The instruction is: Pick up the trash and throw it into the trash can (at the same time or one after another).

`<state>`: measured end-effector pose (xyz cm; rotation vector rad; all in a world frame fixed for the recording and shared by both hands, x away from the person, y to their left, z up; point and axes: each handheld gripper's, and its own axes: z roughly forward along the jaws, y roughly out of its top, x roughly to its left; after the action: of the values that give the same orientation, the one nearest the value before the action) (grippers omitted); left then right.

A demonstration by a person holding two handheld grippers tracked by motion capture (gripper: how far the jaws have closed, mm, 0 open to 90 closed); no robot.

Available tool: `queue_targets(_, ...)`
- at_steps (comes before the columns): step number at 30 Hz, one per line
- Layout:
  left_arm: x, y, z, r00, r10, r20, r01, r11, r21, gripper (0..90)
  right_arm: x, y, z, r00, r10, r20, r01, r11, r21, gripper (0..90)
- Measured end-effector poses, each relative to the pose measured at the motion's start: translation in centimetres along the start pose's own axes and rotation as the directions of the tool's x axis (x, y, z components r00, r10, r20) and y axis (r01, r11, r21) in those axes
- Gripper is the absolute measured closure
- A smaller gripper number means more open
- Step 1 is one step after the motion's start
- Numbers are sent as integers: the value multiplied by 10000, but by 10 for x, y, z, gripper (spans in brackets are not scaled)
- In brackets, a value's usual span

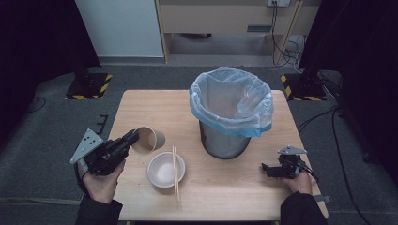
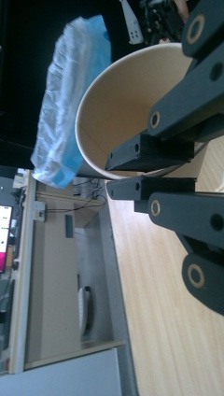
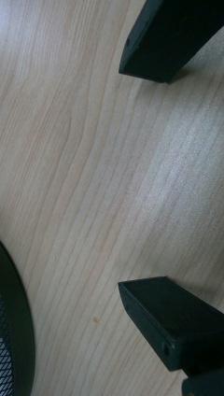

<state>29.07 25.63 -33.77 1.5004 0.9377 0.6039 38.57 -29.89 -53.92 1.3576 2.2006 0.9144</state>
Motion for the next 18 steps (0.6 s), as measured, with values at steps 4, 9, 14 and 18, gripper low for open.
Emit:
queue_targets(4,-6,7,2,9998,205,62,-205,9997,-131,836,0,0,0,10000,-18,-34,18,10000,0,4)
queue_targets(9,-12,17,10,9988,415,262,-407,9987,-316,836,0,0,0,10000,-23,-39,23,10000,2,4)
queue_targets(14,-17,27,16,9975,611,340,-599,9975,-365,836,0,0,0,10000,-17,-27,17,10000,-5,4)
queue_targets(18,-23,39,21,9959,790,433,-762,9951,-624,836,0,0,0,10000,-25,-39,25,10000,1,4)
